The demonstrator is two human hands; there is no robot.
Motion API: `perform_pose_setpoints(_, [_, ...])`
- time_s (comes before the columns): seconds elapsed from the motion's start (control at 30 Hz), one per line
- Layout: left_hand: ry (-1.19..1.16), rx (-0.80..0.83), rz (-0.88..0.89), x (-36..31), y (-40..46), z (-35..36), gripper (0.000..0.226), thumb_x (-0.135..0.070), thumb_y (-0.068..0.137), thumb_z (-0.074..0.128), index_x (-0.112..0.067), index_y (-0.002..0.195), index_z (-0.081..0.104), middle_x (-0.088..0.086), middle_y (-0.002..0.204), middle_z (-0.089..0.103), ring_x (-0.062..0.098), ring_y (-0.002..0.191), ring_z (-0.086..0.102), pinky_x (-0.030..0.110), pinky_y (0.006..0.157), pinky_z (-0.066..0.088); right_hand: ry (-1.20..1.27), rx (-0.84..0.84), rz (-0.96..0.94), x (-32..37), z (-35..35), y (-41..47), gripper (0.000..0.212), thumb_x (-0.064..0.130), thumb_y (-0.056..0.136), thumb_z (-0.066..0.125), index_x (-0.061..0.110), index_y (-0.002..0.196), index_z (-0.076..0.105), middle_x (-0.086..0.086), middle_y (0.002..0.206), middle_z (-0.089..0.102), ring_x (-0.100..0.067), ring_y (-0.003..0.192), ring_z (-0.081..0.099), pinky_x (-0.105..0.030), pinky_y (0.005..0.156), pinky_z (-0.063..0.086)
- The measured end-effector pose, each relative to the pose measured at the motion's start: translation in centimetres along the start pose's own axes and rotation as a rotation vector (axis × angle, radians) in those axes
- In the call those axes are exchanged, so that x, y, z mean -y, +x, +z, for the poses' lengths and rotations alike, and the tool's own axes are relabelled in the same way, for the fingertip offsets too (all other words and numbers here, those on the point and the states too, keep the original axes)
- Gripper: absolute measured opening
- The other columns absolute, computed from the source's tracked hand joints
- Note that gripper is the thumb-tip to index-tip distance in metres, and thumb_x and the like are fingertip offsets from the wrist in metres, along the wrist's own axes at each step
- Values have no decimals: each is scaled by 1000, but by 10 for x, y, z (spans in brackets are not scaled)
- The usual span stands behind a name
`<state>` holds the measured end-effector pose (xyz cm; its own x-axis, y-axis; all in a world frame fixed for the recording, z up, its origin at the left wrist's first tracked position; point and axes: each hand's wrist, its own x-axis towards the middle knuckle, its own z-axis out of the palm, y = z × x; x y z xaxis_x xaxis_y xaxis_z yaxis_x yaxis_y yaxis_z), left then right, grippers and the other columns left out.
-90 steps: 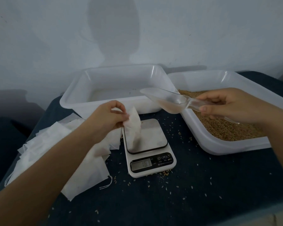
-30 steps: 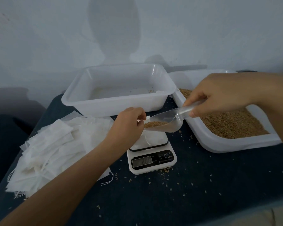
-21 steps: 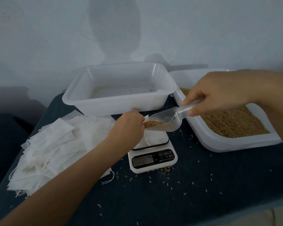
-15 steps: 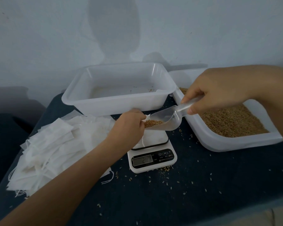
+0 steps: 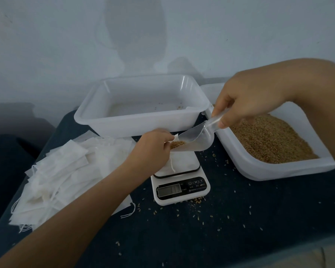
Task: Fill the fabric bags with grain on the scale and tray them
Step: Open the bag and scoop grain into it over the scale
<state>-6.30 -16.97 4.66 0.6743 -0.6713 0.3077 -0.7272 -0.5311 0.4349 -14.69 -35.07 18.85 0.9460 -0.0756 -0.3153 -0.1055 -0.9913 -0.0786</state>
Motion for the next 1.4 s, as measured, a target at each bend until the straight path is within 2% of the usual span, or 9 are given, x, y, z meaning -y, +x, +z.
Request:
perform_pose_setpoints(0.1, [3, 8, -4, 0, 1, 0, 27, -1, 91, 45, -2, 107, 67, 6, 114, 63, 21, 104, 55, 18, 84, 35, -2, -3, 12, 2, -3, 0, 22, 42, 84, 67, 33, 104, 68, 8, 70, 70, -1, 51, 63, -20, 59, 45])
perform_pose_setpoints(0.3, [-18, 7, -12, 2, 3, -1, 30, -3, 91, 46, -7, 113, 66, 2, 115, 62, 17, 101, 55, 10, 76, 31, -29, 1, 16, 4, -7, 1, 21, 43, 83, 67, 33, 102, 69, 11, 64, 70, -1, 51, 63, -20, 57, 41])
perform_pose_setpoints(0.47, [-16, 7, -10, 3, 4, -1, 30, -3, 91, 47, -6, 115, 65, 3, 118, 62, 18, 106, 55, 8, 80, 29, -55, 14, 9, 6, -10, 3, 19, 44, 83, 66, 33, 99, 69, 16, 61, 68, -1, 50, 62, -21, 59, 42])
perform_pose_setpoints(0.7, [-15, 13, -19, 4, 6, 0, 30, -5, 91, 47, -7, 115, 64, 2, 119, 62, 17, 106, 55, 8, 79, 29, -68, 13, 3, 9, -13, 3, 16, 43, 83, 66, 34, 96, 68, 14, 57, 67, 1, 46, 60, -23, 61, 44])
perform_pose_setpoints(1.03, [-24, 10, -34, 6, 7, 1, 32, -4, 90, 46, -8, 117, 64, 1, 120, 61, 16, 106, 55, 6, 77, 28, -110, 34, 7, 15, -18, 5, 14, 40, 83, 67, 31, 93, 70, 12, 59, 69, 0, 46, 60, -33, 76, 53])
perform_pose_setpoints(1.27, [-17, 12, -33, 7, 7, 0, 33, -4, 91, 46, -8, 118, 63, 2, 122, 60, 16, 109, 54, 6, 80, 28, -131, 32, 11, 19, -22, 8, 14, 40, 83, 69, 31, 93, 71, 11, 60, 69, -1, 47, 62, -29, 68, 51])
perform_pose_setpoints(1.4, [-22, 12, -40, 7, 7, 1, 33, -4, 90, 46, -9, 118, 63, 1, 123, 60, 15, 111, 53, 4, 80, 26, -157, 45, 22, 24, -25, 9, 13, 39, 83, 68, 31, 92, 70, 11, 59, 69, 1, 45, 60, -32, 75, 53])
